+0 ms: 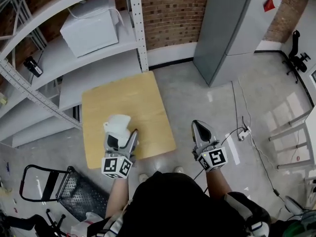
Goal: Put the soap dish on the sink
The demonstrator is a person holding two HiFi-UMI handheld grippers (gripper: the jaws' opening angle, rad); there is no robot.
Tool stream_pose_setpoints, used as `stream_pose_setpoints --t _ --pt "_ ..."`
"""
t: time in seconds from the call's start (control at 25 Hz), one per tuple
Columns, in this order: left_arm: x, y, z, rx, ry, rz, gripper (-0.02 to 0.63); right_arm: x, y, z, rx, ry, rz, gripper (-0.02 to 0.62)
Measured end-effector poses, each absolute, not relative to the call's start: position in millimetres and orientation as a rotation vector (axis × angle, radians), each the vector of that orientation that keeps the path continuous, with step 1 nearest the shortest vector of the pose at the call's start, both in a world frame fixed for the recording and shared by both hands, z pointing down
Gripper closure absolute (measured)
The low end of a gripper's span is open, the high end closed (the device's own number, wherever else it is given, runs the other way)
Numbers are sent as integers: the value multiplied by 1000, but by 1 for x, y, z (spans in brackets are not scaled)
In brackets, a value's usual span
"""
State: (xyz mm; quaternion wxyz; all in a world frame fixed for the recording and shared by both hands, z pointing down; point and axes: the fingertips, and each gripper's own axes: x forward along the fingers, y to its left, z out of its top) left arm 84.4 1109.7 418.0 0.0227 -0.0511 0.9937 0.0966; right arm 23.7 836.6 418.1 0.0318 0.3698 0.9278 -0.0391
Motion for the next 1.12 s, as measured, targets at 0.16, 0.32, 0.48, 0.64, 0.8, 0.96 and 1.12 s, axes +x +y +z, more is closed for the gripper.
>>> stream_pose_setpoints --t 0.16,0.32,0.48,0.64,0.8,0.96,1.12 --pt "53 1060 417 -324 3071 296 144 14 778 418 993 2906 -162 589" --pt "17 991 411 -496 3044 313 144 6 696 420 777 2934 -164 586" --pt "-11 906 406 -698 3021 321 144 13 616 419 596 2972 -170 586" --pt "-33 823 404 -907 2974 366 144 32 541 416 423 3010 -146 586" --pt "-45 748 398 -1107 2948 381 144 50 475 414 219 3036 -167 589" --pt "-53 692 403 -1277 2889 373 144 70 429 415 39 3051 -165 589" --pt "-65 647 409 -1418 2853 355 144 81 398 425 -117 3064 -172 589"
